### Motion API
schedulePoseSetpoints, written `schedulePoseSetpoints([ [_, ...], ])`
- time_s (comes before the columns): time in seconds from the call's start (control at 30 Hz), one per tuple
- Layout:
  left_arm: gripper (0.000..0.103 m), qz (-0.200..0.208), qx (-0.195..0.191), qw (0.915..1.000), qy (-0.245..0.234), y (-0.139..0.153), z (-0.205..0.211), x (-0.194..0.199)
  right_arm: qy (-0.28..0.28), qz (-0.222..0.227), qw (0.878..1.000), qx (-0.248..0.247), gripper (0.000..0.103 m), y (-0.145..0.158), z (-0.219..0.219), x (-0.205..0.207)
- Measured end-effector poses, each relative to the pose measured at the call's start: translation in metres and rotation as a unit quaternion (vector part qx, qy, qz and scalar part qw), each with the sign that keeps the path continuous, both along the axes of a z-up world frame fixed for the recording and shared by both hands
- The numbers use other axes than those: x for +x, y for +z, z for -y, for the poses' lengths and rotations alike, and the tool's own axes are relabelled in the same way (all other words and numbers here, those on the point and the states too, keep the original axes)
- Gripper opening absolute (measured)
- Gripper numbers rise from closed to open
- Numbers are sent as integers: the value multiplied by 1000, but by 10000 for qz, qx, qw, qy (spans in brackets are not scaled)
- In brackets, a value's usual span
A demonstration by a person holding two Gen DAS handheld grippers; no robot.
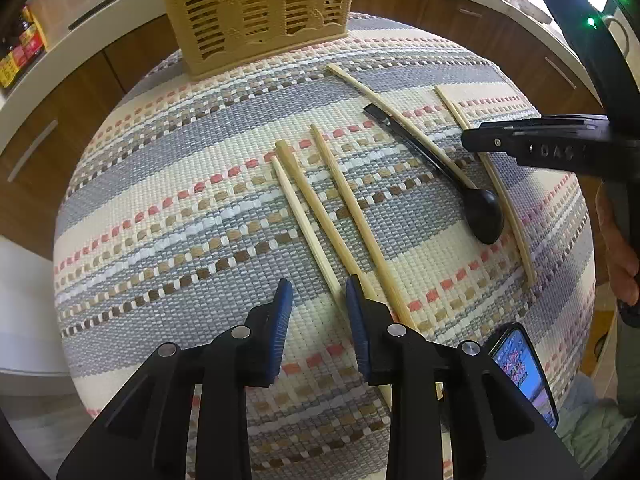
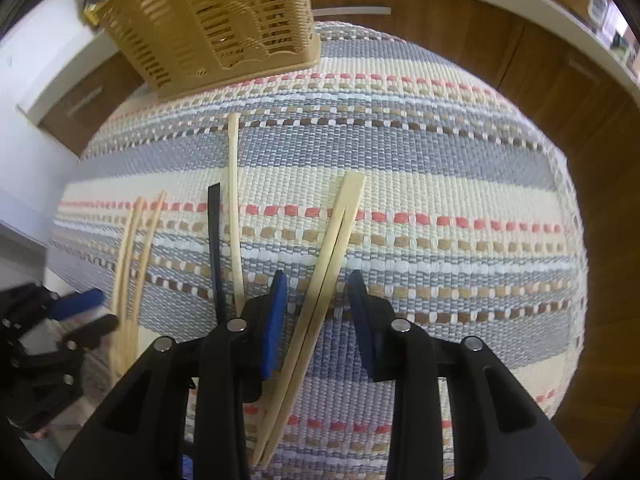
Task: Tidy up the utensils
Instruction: 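Grasp one wooden chopstick with the left tool while the right tool grasps a chopstick pair, then lift the chopsticks upright over the tan basket and open both tools to drop them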
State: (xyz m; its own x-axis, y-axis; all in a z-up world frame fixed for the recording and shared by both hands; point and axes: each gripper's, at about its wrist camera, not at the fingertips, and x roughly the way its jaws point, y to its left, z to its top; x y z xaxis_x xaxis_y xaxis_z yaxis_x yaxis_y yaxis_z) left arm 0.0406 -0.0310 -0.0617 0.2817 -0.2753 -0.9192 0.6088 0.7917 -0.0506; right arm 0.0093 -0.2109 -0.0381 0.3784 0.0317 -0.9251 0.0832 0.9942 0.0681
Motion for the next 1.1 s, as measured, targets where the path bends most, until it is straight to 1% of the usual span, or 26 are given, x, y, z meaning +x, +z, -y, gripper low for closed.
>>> schedulePoseSetpoints([
  [0.03,22,25,20,10000,18,0,0,0,38,16,9999,-130,16,0,-4,0],
  [0.07,10,33,10,10000,47,0,5,2,90,30,9998,-180,15,-1,-7,-1],
  [0.1,6,20,-9,9999,112,1,5,2,124,35,9998,-176,14,-3,-9,-2],
  [0.13,6,20,-15,9999,145,-1,7,4,165,41,9997,-156,14,-3,-11,-2],
  [0.2,6,10,-63,9998,194,-1,6,8,289,26,9995,105,12,-4,-11,-4],
  [0.27,5,-4,-108,9996,254,1,1,12,257,42,9995,195,11,-3,-7,-8],
  [0.33,2,52,-80,9993,369,4,-6,15,180,45,9996,232,11,-2,-1,-8],
  [0.43,1,48,-149,9981,598,6,-14,29,82,14,9997,242,11,-3,12,-4],
  [0.53,1,-26,-229,9971,721,6,-19,38,137,-107,9993,335,11,-5,16,-1],
  [0.6,3,-118,-287,9971,700,7,-19,42,87,-177,9986,499,12,-6,21,1],
  [0.63,6,-166,-301,9971,672,7,-19,45,85,-237,9978,615,13,-6,23,2],
  [0.67,15,-217,-296,9974,627,8,-19,48,107,-286,9972,681,13,-5,26,3],
  [0.7,18,-270,-285,9976,569,7,-18,50,156,-342,9967,726,15,-4,33,5],
  [0.8,19,-391,-95,9986,342,5,-10,54,362,-548,9949,768,25,-5,34,15],
  [0.9,19,-457,230,9987,47,5,4,59,551,-645,9954,443,25,-5,25,21],
  [0.93,15,-436,335,9985,-1,5,7,59,609,-664,9954,313,25,-5,21,22],
  [0.97,8,-366,513,9980,-28,4,10,59,632,-674,9954,252,25,-5,16,21],
  [1.0,6,-300,639,9975,-22,4,13,59,638,-671,9956,167,19,-5,13,20],
  [1.03,5,-249,724,9971,-41,4,15,58,623,-658,9959,11,12,-6,10,20],
  [1.1,4,-118,854,9963,-44,5,24,54,624,-591,9963,-75,12,-6,7,18],
])
